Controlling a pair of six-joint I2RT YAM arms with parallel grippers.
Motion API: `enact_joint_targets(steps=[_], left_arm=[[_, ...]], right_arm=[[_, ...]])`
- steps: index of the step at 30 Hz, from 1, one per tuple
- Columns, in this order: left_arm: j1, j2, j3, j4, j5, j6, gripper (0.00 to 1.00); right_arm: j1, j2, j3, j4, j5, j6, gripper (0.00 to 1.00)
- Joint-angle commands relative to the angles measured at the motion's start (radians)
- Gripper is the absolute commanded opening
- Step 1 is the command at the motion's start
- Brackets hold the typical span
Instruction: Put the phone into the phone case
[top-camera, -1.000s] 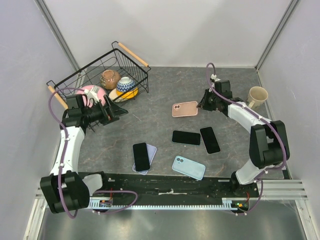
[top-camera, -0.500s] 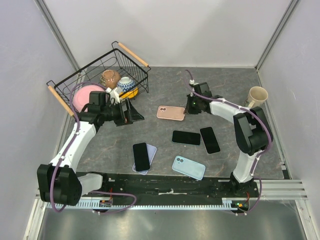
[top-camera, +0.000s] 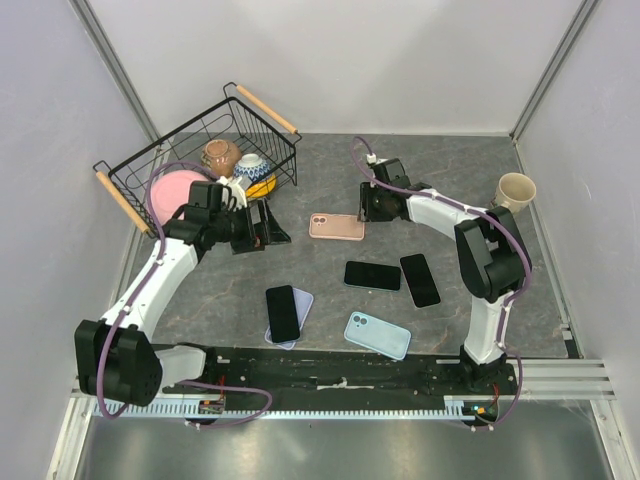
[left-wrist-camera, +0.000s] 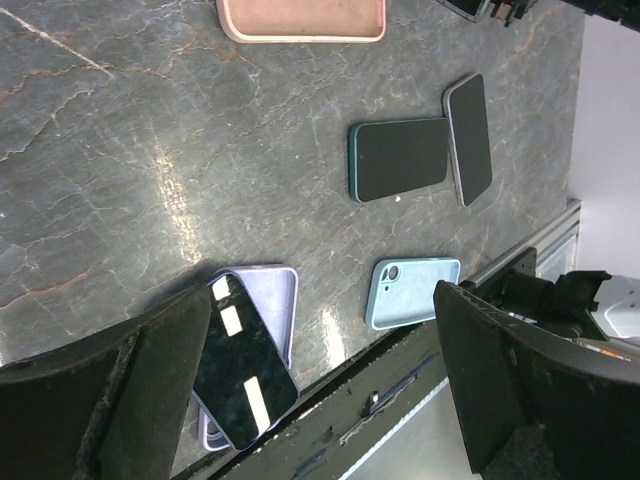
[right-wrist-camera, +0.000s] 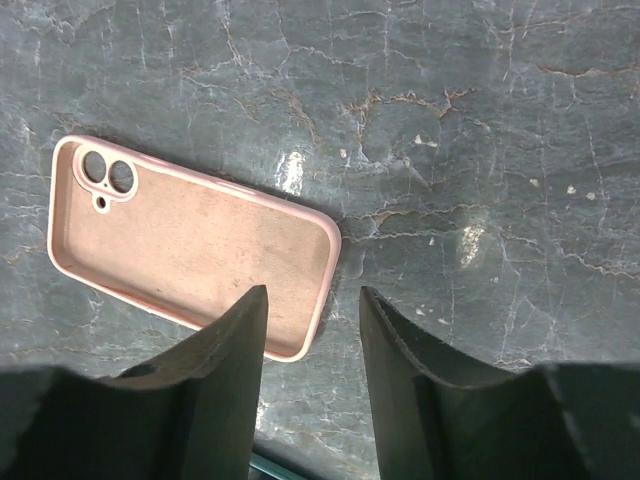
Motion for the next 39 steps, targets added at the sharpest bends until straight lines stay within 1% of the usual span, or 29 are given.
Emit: enact_joint_targets(steps=[1,2,4,5,7,8,9,18,22,26,32,33,36,37,39], left_arm=[[-0.009,0.001,0.048,-0.03,-0.058,0.046,0.99],[-0.01,0.001,0.051,-0.036,-0.072,0.051,0.99],[-0.012,0.001,0.054,-0.05,-0.085,0.06,0.99],[-0.012,0.001,0.055,-0.053,-0.092,0.063,0.99],[-0.013,0.002,0.055,-0.066,-0.106,0.069,0.99],[-0.013,-0.001,0.054,-0.069,-0.108,0.071,0.99],[-0.013,-0.001,0.054,-0.072,-0.109,0.072,0.99],[-0.035,-0.024,0.006,-0.082,-0.132,0.062,0.99],[-0.072,-0.019,0.0,-0.09,-0.143,0.056,0.99],[-0.134,0.01,0.003,-0.081,-0.151,0.04,0.99],[-0.234,0.111,0.019,-0.006,-0.138,-0.003,0.99],[-0.248,0.129,0.022,0.008,-0.137,-0.007,0.98],[-0.303,0.209,0.052,0.055,-0.125,-0.029,0.98],[-0.317,0.258,0.06,0.068,-0.114,-0.035,0.98],[-0.363,0.304,0.097,0.092,-0.109,-0.055,0.95]], right_arm=[[0.01,-0.057,0.038,-0.003,0.028,-0.02,0.55],[0.011,-0.068,0.035,-0.005,0.034,-0.02,0.65],[0.014,-0.106,0.021,-0.005,0.037,-0.023,0.72],[0.014,-0.118,0.015,-0.003,0.037,-0.023,0.78],[0.019,-0.164,-0.008,-0.005,0.035,-0.024,0.85],[0.02,-0.181,-0.018,-0.006,0.034,-0.027,0.96],[0.025,-0.216,-0.043,-0.005,0.026,-0.032,0.98],[0.056,-0.367,-0.146,-0.034,-0.023,-0.054,0.98],[0.065,-0.408,-0.191,-0.06,-0.009,-0.041,0.98],[0.07,-0.448,-0.243,-0.087,0.02,-0.023,0.98],[0.07,-0.545,-0.343,-0.144,0.069,0.025,0.98],[0.068,-0.569,-0.363,-0.152,0.107,0.035,0.98],[0.065,-0.605,-0.39,-0.212,0.147,0.054,0.98],[0.062,-0.615,-0.398,-0.222,0.152,0.057,0.98],[0.042,-0.637,-0.413,-0.253,0.16,0.068,0.98]])
